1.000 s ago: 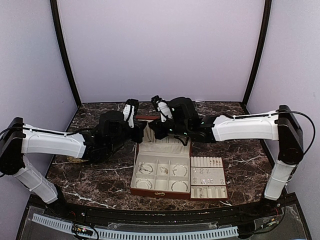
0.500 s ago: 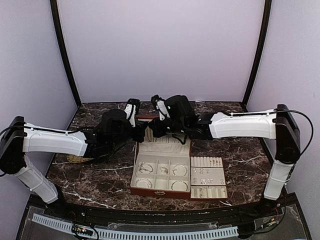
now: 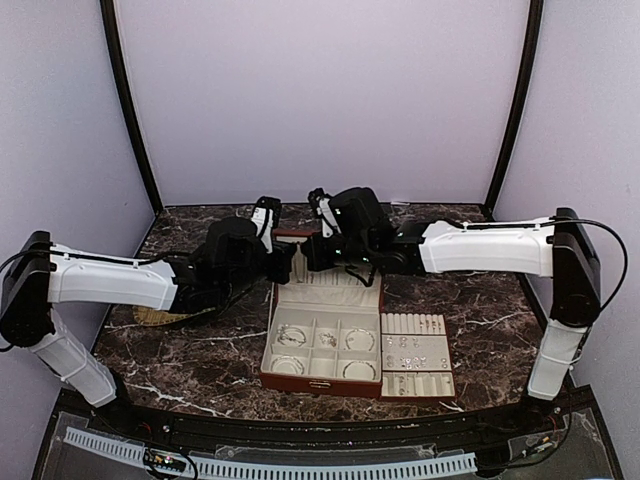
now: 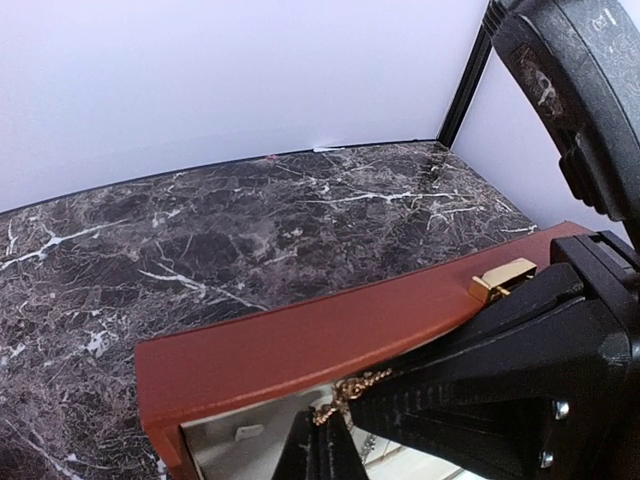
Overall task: Organize the mixed jewelry
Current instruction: Hang the necklace on the necklace hanger.
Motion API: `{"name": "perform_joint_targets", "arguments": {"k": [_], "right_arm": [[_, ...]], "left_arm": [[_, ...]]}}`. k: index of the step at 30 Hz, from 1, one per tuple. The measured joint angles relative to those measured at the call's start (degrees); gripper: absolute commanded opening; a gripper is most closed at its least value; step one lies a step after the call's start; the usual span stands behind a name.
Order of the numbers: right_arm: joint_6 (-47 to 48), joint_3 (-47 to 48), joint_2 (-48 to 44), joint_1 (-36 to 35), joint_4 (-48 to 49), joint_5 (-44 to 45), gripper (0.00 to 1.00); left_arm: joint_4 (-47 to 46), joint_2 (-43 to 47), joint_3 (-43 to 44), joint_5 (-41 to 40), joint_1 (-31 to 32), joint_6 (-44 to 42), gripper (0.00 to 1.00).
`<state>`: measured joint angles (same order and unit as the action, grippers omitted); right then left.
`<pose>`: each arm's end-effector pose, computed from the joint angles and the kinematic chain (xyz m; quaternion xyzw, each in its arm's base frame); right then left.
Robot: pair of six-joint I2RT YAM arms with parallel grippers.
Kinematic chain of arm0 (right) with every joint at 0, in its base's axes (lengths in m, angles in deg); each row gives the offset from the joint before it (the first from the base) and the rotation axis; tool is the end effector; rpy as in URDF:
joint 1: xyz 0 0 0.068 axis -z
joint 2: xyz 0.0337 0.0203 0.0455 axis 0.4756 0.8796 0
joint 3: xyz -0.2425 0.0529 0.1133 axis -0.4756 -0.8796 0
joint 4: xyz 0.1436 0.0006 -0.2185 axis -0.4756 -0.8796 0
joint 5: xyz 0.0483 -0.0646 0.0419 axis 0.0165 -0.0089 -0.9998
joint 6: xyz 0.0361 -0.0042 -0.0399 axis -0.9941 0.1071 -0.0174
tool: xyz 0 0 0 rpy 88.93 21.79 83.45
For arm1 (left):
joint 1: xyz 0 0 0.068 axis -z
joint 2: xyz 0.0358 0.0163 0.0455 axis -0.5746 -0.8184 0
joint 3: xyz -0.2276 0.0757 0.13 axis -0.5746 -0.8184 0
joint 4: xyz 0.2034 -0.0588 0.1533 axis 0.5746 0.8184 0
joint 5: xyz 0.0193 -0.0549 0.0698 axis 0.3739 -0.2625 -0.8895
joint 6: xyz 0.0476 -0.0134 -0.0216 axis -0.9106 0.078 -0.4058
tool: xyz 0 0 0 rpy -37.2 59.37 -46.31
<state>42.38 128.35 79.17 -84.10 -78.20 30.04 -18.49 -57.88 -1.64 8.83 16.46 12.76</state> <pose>0.2467 0.3531 0.2703 -0.1835 0.8357 0.2932 0.4265 0.2242 -0.2640 0.2565 0.1211 0.7738 -0.2489 0.5697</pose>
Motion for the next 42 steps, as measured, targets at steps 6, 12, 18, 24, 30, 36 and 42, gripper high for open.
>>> {"name": "perform_joint_targets", "arguments": {"k": [6, 12, 18, 24, 30, 36, 42], "right_arm": [[-1.0, 0.6, 0.1, 0.0, -0.7, 0.0, 0.00], [-1.7, 2.3, 1.3, 0.1, -1.6, 0.0, 0.00], [-2.4, 2.7, 1.4, 0.1, -2.3, 0.0, 0.00], [-3.1, 2.8, 1.4, 0.1, -2.4, 0.0, 0.00], [-3.5, 2.8, 1.4, 0.1, -2.3, 0.0, 0.00], [-3.9, 2.8, 1.4, 0.1, -2.3, 0.1, 0.00], [-4.8, 2.9, 1.4, 0.2, -2.4, 1.0, 0.00]], "left_arm": [[1.0, -0.2, 0.1, -0.6, 0.0, 0.9, 0.00], [1.6, -0.9, 0.3, -0.7, 0.0, 1.6, 0.00], [1.9, -1.2, 0.6, -1.7, 0.0, 2.3, 0.00], [1.4, -1.2, 0.7, -3.1, 0.0, 2.6, 0.00], [0.7, -1.3, 1.1, -3.5, 0.0, 2.5, 0.00], [0.7, -2.2, 2.3, -3.4, 0.0, 2.7, 0.00], [1.0, -3.4, 2.9, -3.5, 0.0, 3.3, 0.03]]}}
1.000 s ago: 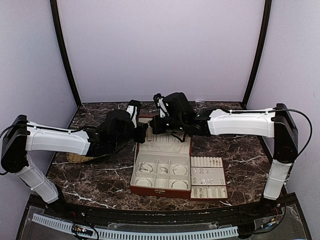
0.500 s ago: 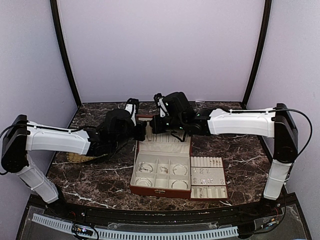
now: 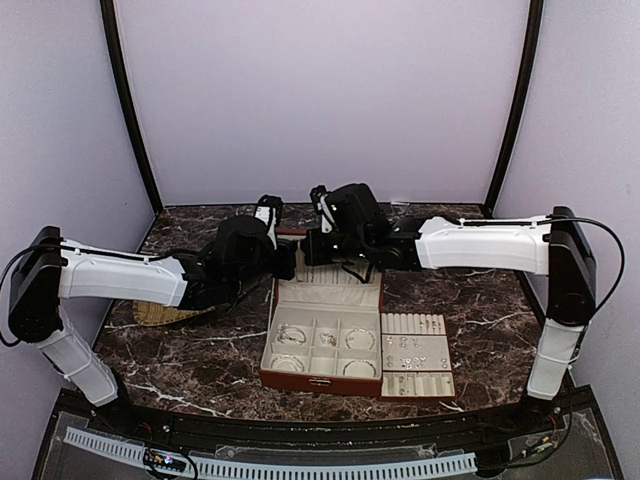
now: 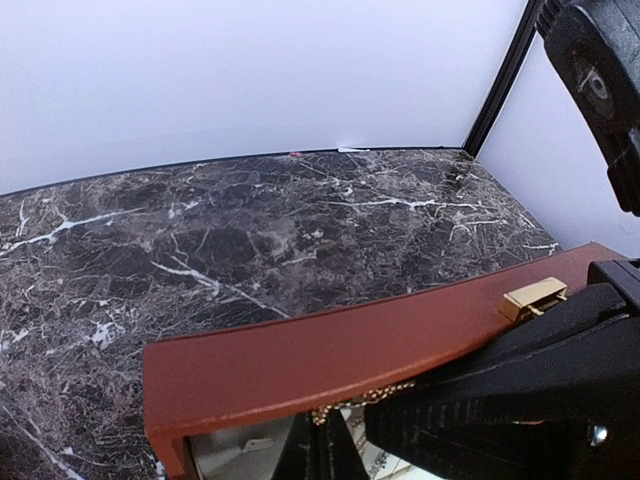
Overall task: Organize the mixed jewelry
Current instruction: Hang the necklace on the necklace hanger.
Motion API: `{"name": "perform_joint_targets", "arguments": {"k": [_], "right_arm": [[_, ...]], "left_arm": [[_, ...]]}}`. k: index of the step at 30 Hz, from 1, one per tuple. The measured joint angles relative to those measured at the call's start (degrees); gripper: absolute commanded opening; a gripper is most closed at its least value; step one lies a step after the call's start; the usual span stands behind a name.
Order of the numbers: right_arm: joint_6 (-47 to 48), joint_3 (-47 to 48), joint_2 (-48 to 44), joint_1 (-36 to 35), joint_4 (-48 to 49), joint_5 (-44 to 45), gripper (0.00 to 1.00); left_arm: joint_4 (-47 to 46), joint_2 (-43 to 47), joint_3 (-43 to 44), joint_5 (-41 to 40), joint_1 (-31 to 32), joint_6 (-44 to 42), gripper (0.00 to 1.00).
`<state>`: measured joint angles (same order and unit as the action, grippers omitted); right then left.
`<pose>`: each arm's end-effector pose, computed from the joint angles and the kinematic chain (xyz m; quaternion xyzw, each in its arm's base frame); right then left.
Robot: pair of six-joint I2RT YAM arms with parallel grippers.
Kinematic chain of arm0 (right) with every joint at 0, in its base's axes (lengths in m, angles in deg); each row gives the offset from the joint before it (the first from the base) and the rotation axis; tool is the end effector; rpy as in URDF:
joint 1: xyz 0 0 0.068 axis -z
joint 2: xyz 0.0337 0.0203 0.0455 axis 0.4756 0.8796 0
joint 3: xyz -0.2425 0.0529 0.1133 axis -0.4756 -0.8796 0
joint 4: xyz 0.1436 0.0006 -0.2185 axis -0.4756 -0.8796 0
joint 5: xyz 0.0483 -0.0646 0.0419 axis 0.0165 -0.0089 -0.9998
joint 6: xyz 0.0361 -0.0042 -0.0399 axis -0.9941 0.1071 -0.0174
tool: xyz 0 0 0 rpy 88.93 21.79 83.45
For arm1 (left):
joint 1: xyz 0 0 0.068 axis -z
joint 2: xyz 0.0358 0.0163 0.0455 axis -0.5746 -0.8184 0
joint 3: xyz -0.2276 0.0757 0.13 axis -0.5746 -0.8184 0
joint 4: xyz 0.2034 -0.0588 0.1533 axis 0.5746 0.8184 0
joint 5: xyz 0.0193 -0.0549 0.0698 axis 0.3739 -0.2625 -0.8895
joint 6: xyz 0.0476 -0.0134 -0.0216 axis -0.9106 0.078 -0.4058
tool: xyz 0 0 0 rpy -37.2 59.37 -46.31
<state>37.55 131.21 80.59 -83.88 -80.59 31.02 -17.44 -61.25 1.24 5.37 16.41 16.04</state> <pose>0.2522 0.3572 0.2733 -0.1436 0.8474 0.2994 0.4142 0.2343 -0.2729 0.2522 0.0838 0.7848 -0.2367 0.5666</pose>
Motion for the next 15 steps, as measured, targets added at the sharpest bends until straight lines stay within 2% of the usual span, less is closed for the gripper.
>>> {"name": "perform_joint_targets", "arguments": {"k": [8, 15], "right_arm": [[-1.9, 1.4, 0.8, 0.0, -0.9, 0.2, 0.00], [-3.3, 3.0, 2.4, 0.1, -1.8, 0.3, 0.00]], "left_arm": [[1.0, -0.1, 0.0, -0.2, 0.0, 0.9, 0.07], [1.2, -0.1, 0.0, -0.8, -0.2, 1.2, 0.17]]}}
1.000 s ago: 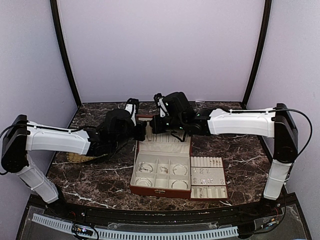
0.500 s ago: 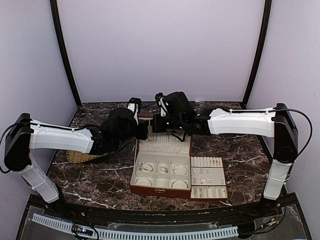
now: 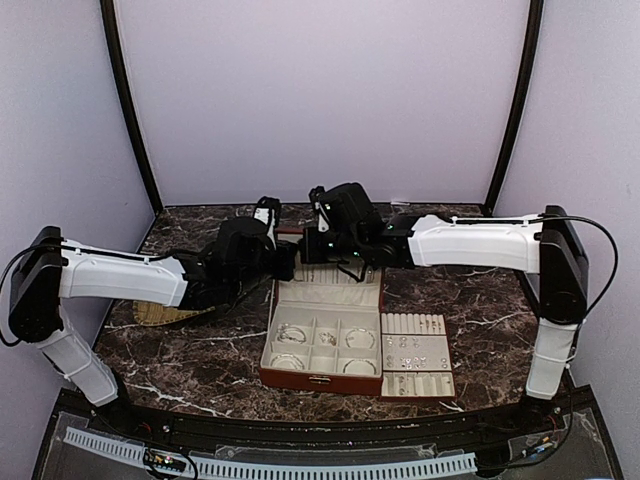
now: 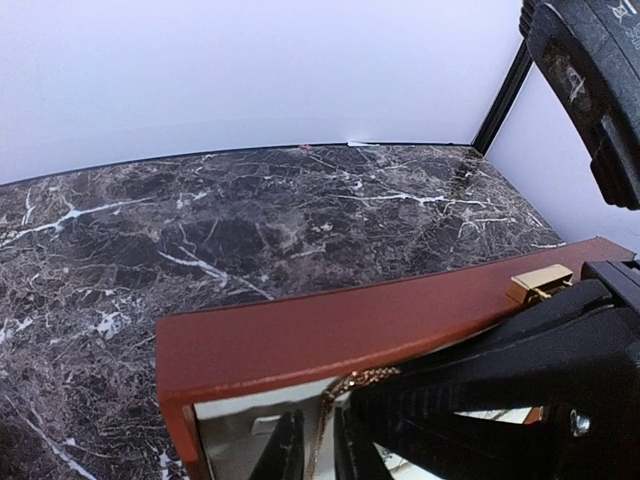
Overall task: Organize the mixed jewelry
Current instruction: Hang the necklace on the necklace hanger.
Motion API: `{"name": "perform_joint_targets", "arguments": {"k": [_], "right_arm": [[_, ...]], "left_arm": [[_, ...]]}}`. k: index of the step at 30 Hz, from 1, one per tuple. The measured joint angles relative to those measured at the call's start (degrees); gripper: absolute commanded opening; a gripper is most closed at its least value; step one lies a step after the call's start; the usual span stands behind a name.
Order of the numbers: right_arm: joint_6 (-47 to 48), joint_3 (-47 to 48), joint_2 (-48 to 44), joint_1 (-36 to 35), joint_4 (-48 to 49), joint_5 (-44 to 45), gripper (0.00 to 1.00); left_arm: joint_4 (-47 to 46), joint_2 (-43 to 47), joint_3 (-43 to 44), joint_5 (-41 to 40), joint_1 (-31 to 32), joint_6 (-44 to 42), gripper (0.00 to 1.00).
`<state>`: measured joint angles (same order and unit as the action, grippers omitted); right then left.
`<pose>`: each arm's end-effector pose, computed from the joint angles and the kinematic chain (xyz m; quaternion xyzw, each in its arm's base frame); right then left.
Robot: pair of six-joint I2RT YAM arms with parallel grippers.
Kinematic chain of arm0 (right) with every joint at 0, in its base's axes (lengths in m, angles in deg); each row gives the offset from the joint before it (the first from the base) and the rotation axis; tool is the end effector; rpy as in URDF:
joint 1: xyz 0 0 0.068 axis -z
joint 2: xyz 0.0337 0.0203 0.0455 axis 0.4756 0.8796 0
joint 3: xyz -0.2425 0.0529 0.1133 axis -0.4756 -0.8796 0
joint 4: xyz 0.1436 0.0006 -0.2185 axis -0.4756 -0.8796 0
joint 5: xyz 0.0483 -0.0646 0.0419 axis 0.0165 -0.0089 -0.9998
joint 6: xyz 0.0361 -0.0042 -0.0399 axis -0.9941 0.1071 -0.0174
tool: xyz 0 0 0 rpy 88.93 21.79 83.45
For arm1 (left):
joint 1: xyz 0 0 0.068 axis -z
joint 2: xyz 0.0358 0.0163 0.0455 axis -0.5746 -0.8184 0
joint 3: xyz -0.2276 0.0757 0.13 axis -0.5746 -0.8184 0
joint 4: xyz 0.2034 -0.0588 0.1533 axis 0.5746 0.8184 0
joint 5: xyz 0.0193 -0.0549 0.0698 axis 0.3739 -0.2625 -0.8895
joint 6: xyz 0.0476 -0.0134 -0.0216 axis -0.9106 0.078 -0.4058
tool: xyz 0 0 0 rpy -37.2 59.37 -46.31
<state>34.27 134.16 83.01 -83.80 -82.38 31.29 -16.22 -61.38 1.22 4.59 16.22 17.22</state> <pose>0.2584 0.3648 0.2702 -0.1192 0.8566 0.3024 0.4006 0.2352 -0.2714 0.2492 0.0737 0.7921 -0.2300 0.5605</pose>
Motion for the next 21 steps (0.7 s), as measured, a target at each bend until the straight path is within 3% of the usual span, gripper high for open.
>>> {"name": "perform_joint_targets", "arguments": {"k": [9, 21], "right_arm": [[-1.4, 0.1, 0.0, 0.1, -0.3, 0.2, 0.00], [-3.0, 0.1, 0.0, 0.1, -1.8, 2.0, 0.00]], "left_arm": [[-1.3, 1.1, -3.1, 0.7, 0.0, -0.5, 0.27], [-7.6, 14.8, -12.2, 8.3, -0.1, -5.1, 0.43]]}}
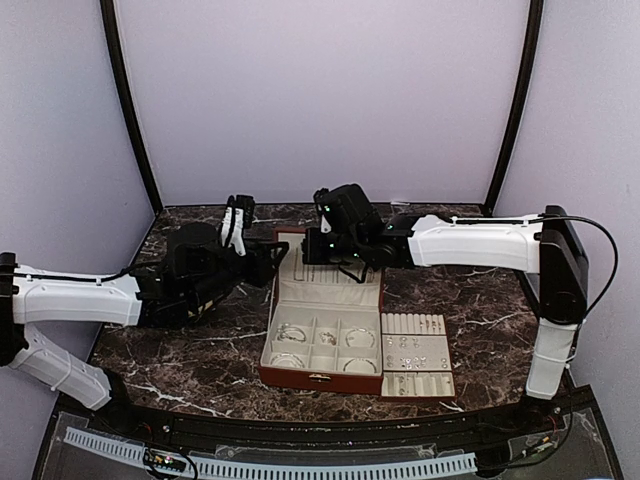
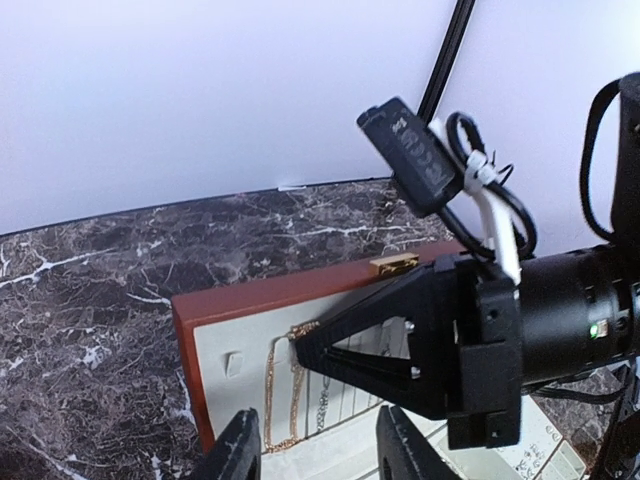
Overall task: Organize the mixed jewelry
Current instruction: Hang the necklace on the necklace hanger.
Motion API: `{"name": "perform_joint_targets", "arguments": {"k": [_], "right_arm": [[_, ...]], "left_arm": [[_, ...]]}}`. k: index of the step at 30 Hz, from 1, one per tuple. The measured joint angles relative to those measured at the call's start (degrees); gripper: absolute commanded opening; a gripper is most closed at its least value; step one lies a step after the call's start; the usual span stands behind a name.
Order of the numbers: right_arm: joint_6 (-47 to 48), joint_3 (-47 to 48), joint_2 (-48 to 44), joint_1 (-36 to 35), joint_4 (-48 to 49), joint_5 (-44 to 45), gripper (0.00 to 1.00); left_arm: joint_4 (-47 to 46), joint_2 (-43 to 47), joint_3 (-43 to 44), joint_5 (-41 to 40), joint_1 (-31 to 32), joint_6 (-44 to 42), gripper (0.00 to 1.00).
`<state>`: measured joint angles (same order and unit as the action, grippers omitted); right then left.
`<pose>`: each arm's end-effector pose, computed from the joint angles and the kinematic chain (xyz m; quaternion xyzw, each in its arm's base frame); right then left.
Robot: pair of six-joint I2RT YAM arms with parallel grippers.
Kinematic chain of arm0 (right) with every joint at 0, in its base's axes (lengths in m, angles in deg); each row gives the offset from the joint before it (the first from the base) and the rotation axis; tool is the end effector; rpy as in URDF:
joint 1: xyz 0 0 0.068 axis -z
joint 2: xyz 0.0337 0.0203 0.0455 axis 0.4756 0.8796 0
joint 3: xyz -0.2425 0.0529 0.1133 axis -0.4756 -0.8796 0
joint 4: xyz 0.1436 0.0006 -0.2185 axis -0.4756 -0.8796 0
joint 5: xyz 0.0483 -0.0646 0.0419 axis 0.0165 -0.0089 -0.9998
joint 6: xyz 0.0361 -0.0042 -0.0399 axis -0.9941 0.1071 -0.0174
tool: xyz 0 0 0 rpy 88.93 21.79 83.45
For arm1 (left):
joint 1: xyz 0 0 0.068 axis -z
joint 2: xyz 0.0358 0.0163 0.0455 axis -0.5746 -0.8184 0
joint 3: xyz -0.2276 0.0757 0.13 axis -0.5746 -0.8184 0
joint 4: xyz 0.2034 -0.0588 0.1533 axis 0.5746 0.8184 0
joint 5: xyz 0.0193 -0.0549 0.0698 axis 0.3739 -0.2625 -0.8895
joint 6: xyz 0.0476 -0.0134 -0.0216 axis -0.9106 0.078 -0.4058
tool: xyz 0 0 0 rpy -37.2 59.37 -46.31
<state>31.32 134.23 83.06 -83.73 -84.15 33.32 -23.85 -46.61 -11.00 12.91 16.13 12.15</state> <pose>0.2590 0.3624 0.2675 -0.0901 0.8667 0.2912 0.3948 0.1956 -0.2291 0.2703 0.1278 0.7342 -0.3006 0.5952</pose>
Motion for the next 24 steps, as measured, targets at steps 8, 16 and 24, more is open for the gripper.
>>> {"name": "perform_joint_targets", "arguments": {"k": [8, 16, 24], "right_arm": [[-0.9, -0.3, 0.0, 0.0, -0.1, 0.1, 0.00], [-1.0, -2.1, 0.0, 0.0, -0.1, -1.7, 0.00], [-0.8, -4.5, -0.5, 0.0, 0.7, -3.6, 0.00]], "left_arm": [[0.5, 4.3, -0.3, -0.9, -1.4, -0.6, 0.45], [1.8, 4.4, -1.9, -0.8, -3.8, 0.5, 0.48], [3.5, 4.4, -2.3, 0.4, -4.2, 1.7, 0.55]]}}
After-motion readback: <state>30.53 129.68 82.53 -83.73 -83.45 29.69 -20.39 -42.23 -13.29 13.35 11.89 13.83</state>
